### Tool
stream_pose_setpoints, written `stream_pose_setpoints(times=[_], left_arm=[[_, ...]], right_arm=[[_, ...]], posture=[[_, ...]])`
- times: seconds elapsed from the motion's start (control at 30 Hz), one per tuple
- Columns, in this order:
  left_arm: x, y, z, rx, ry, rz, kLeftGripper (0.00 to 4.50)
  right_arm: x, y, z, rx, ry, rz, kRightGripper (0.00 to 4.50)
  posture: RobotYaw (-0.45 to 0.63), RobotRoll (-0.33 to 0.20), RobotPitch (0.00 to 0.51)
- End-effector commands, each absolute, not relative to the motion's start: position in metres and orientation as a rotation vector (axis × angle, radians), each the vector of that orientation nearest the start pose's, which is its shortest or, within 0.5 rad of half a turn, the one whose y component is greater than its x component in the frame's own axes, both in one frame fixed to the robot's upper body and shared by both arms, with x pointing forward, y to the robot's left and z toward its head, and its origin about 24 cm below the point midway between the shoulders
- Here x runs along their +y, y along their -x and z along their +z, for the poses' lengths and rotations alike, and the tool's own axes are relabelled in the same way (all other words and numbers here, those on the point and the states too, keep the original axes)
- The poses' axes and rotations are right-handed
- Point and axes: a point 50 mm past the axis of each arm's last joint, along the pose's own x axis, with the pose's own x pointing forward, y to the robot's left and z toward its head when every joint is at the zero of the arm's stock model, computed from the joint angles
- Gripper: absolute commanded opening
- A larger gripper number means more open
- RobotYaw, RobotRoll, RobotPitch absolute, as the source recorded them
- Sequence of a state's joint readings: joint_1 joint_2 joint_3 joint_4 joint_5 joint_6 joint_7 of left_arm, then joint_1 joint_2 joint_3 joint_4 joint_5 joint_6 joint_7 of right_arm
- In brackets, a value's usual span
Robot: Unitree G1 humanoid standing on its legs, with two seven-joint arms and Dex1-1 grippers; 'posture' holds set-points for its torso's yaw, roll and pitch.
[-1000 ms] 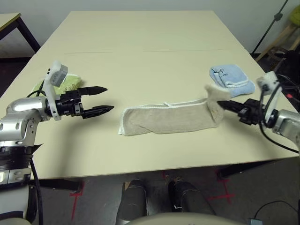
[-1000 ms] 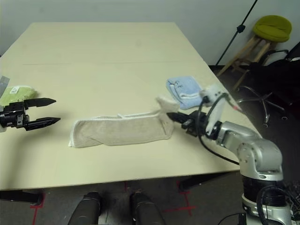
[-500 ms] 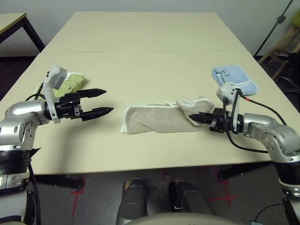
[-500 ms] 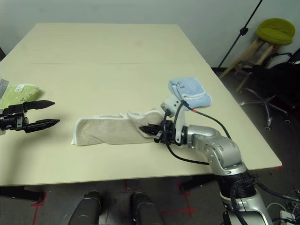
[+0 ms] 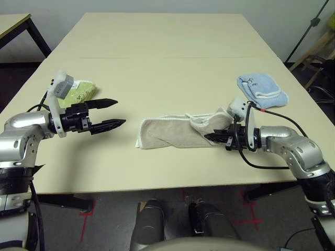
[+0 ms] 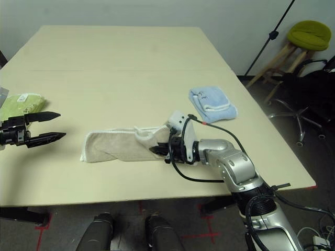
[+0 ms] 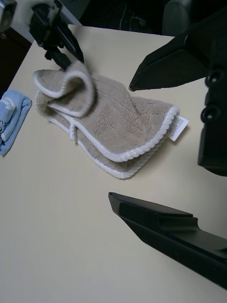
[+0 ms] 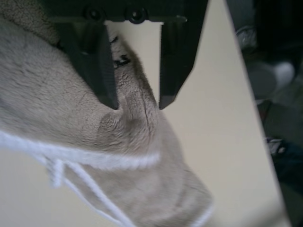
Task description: Fold the towel and set it aside.
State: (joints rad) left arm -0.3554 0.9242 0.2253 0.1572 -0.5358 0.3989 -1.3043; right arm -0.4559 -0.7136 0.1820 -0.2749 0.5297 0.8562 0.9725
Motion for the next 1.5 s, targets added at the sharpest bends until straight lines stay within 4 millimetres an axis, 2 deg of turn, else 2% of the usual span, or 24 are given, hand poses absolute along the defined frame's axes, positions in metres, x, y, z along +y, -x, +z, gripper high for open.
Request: stream_pose_setpoints(times=[0.03,0.07,0.17,0.27,0.33,0.43,0.5,0.57,0.67,0.77,0.93,1.23,1.33,1.5], left_arm=[[0.294,-0.269,0.19,0.171,-0.213,-0.996,4.5],[0.294,-0.27,0.19,0.17,-0.212,-0.996,4.5],[0.293,-0.271,0.19,0.168,-0.211,-0.997,4.5],[0.294,-0.271,0.19,0.167,-0.21,-0.995,4.5],[0.294,-0.271,0.191,0.166,-0.21,-0.994,4.5],[0.294,-0.272,0.191,0.162,-0.209,-0.992,4.5],[0.294,-0.274,0.192,0.159,-0.209,-0.992,4.5],[0.293,-0.275,0.192,0.156,-0.209,-0.992,4.5],[0.292,-0.276,0.191,0.153,-0.209,-0.997,4.5],[0.292,-0.275,0.191,0.15,-0.207,-0.995,4.5],[0.295,-0.271,0.193,0.153,-0.209,-0.984,4.5],[0.296,-0.271,0.196,0.147,-0.217,-0.978,4.5],[0.296,-0.27,0.196,0.146,-0.217,-0.979,4.5],[0.297,-0.27,0.196,0.146,-0.215,-0.977,4.5]], right_arm=[[-0.152,-0.256,0.161,0.476,0.22,1.328,3.04],[-0.152,-0.255,0.165,0.487,0.23,1.351,3.49],[-0.162,-0.252,0.18,0.51,0.271,1.395,4.45],[-0.177,-0.252,0.202,0.518,0.303,1.425,4.45],[-0.196,-0.256,0.222,0.515,0.389,1.413,4.45],[-0.223,-0.274,0.246,0.456,0.607,1.283,4.45],[-0.232,-0.288,0.251,0.409,0.736,1.225,4.45],[-0.234,-0.301,0.249,0.364,0.852,1.204,4.45],[-0.225,-0.312,0.239,0.328,0.916,1.268,4.45],[-0.221,-0.318,0.219,0.338,0.992,1.344,4.45],[-0.207,-0.328,0.202,0.305,1.006,1.407,4.45],[-0.18,-0.343,0.195,0.243,1.027,1.474,4.45],[-0.175,-0.344,0.194,0.259,1.017,1.508,3.87],[-0.173,-0.344,0.194,0.288,1.066,1.551,2.11]], posture=[[0.16,0.0,0.138],[0.16,0.0,0.138],[0.16,0.0,0.137],[0.15,0.0,0.135],[0.15,0.0,0.134],[0.14,0.0,0.132],[0.14,0.0,0.132],[0.14,0.0,0.133],[0.15,0.0,0.134],[0.15,0.0,0.135],[0.17,0.0,0.133],[0.18,0.0,0.124],[0.18,0.0,0.124],[0.19,0.0,0.127]])
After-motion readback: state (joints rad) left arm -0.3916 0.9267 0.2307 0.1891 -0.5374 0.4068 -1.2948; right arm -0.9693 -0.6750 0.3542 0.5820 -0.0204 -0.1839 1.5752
